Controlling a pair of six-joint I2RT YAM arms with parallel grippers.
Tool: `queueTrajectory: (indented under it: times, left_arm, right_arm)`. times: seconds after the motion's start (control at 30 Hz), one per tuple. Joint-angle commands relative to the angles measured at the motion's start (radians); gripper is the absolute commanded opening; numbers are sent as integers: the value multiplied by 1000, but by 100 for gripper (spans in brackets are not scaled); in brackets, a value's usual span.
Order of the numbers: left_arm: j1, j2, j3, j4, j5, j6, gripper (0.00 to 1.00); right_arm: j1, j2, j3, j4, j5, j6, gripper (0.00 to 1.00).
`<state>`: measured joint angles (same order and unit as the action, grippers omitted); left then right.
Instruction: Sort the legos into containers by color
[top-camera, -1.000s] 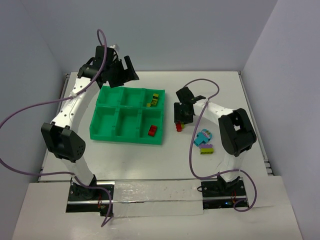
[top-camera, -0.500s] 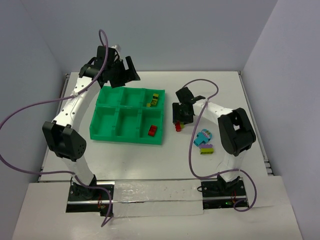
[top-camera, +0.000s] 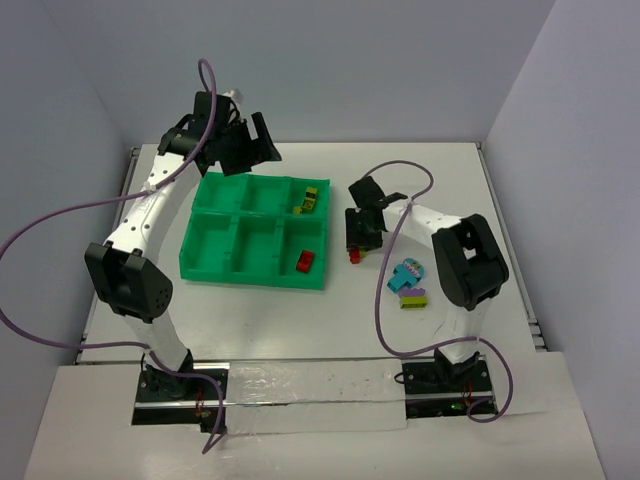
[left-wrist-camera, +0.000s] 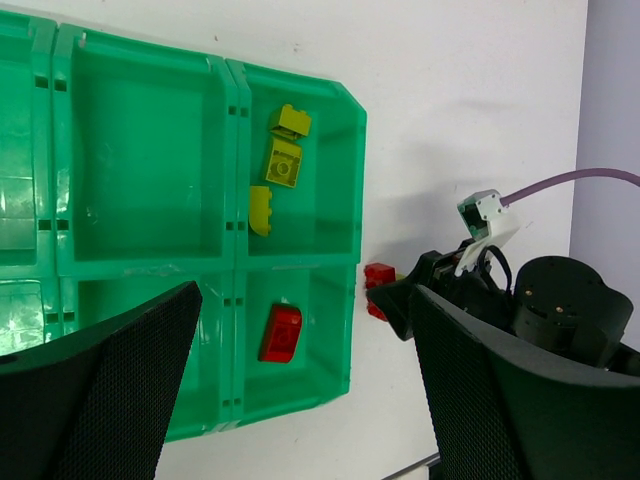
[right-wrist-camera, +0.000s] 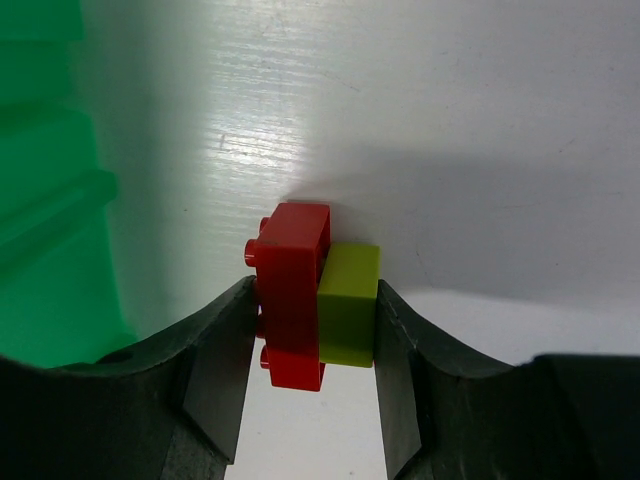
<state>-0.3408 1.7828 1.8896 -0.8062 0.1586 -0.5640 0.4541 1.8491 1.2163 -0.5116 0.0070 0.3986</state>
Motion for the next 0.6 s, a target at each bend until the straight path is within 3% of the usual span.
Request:
queueTrajectory:
  times: [0.0,0.13,0.33,0.57]
  left_arm:
    - [-6,-2,38,8,57,10,92]
    - [-13,5,20,55,243,8,92]
    - [-64,54,-2,149,475,-34,90]
    - [-135,90,-49,245,563,-94,88]
  right_arm:
    - [9,-132,15,-3,0,-2,31]
    - [8,-281,9,22,-1,-19,30]
    - [11,-421,-25,100,-173,-80,30]
    - [28,-496,-42,152,-227,-126,30]
